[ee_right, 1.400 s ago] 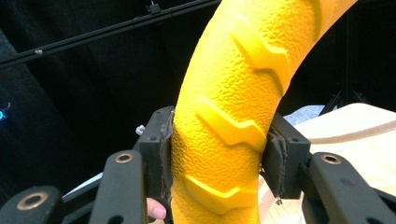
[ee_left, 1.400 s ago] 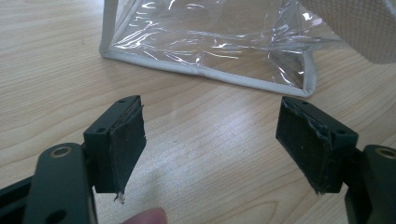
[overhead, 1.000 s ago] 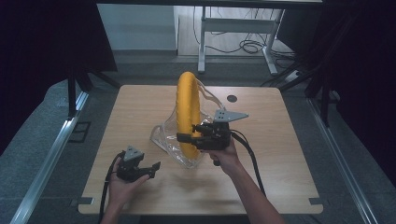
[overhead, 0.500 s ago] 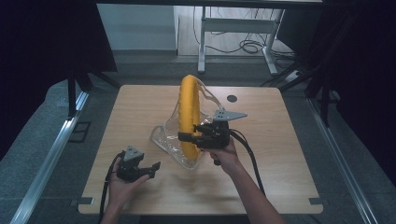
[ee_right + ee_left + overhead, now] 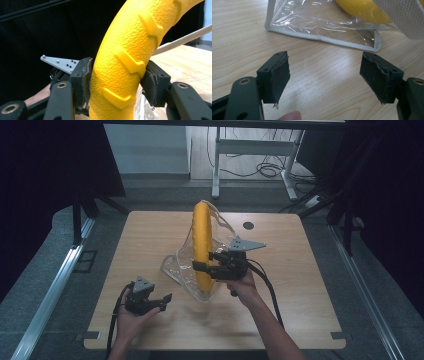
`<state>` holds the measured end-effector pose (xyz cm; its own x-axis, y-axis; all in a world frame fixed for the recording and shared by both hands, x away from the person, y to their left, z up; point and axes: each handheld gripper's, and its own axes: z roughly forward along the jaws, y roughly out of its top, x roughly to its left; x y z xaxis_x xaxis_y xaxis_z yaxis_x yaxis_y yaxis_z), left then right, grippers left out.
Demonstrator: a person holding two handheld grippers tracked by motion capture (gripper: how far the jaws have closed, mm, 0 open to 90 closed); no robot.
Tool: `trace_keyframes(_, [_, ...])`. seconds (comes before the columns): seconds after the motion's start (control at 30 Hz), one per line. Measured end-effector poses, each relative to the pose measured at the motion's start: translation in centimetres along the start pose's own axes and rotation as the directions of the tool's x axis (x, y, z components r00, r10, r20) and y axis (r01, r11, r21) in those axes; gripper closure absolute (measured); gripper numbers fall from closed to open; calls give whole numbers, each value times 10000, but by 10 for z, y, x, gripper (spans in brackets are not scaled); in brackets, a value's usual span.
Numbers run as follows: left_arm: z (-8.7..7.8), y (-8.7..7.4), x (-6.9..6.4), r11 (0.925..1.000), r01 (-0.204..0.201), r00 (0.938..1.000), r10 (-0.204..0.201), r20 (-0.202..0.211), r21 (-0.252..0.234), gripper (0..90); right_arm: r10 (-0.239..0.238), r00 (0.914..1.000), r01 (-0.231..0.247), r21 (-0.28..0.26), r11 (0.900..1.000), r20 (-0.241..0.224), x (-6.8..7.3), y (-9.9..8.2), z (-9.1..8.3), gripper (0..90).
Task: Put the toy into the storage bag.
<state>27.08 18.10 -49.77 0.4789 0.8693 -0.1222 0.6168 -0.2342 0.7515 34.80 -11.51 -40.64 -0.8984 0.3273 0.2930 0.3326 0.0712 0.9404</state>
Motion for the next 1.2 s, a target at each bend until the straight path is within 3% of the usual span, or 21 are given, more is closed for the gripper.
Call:
trace_keyframes(0.2, [0, 0, 0, 10000, 2, 10000, -2, 12, -16, 238, -314, 9992, 315, -25, 9995, 260, 3, -1, -2, 421])
trace_keyframes(0.73, [1, 0, -1, 10000, -12, 10000, 12, 7, 31, 237, -453, 9985, 467, -474, 9978, 314, 4, -5, -27, 421])
trace_keyframes(1.2, [3, -1, -2, 10000, -41, 10000, 41, 5, 84, 237, -193, 9911, 247, -398, 9989, 1315, -15, -26, -71, 427])
